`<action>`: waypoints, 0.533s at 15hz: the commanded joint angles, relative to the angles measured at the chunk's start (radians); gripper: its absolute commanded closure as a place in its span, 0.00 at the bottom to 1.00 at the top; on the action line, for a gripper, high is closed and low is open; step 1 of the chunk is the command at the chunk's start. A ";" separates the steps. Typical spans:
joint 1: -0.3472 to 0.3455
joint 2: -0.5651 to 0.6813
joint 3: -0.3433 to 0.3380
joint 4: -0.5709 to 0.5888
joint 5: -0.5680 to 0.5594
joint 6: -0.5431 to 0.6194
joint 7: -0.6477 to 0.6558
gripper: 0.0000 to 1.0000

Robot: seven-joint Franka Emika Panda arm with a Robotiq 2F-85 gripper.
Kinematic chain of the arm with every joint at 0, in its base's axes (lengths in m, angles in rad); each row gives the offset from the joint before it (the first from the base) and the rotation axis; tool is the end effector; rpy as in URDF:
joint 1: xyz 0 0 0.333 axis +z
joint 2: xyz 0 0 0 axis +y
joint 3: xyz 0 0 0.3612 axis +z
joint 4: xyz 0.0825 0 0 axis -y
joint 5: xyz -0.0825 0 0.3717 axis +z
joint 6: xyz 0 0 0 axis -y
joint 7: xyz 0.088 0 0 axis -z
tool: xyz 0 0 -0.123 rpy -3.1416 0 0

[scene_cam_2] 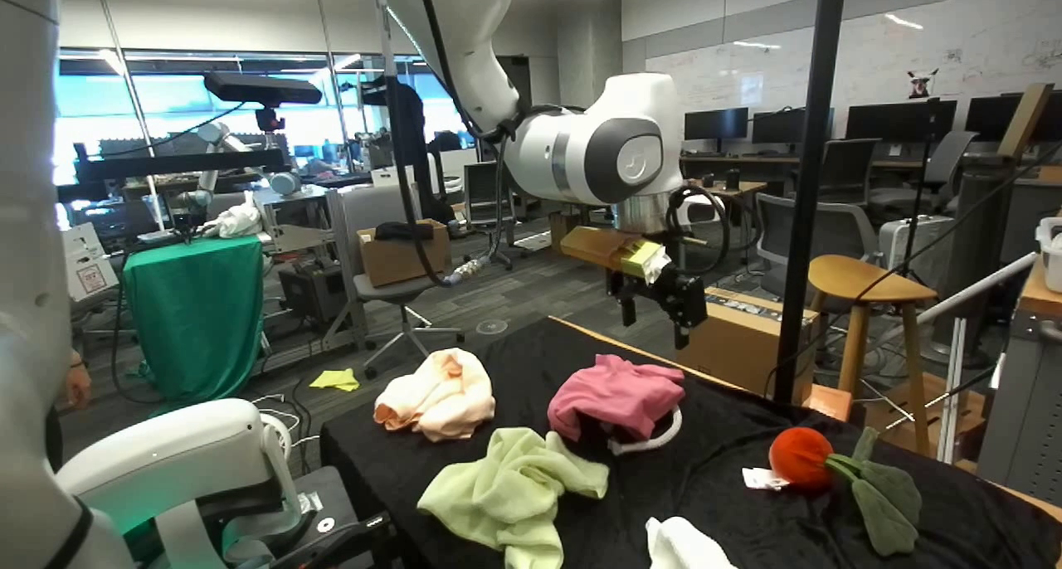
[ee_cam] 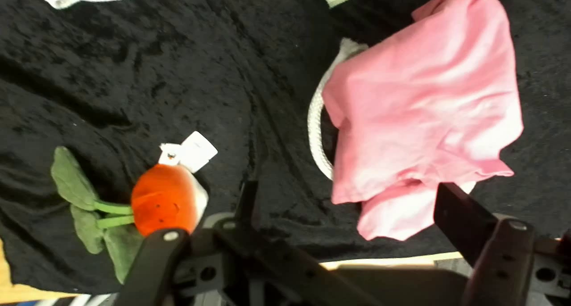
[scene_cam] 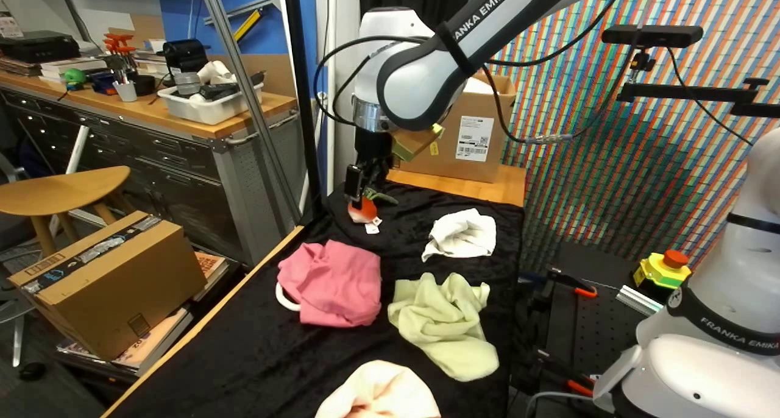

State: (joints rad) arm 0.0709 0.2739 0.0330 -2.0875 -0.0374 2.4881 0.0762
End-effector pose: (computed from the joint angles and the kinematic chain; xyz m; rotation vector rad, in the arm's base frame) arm 0.5969 0.0612 0.3414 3.1298 0.0848 0.2004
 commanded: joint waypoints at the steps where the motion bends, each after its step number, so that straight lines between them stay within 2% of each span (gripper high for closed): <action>1: 0.006 -0.088 -0.054 -0.142 -0.069 0.086 0.122 0.00; 3: -0.005 -0.092 -0.081 -0.167 -0.109 0.113 0.138 0.00; 5: -0.020 -0.071 -0.104 -0.144 -0.130 0.097 0.139 0.00; 8: -0.049 -0.021 -0.123 -0.053 -0.130 0.046 0.091 0.00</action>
State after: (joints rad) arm 0.0459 0.2246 -0.0789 -2.2092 -0.1486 2.5613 0.1889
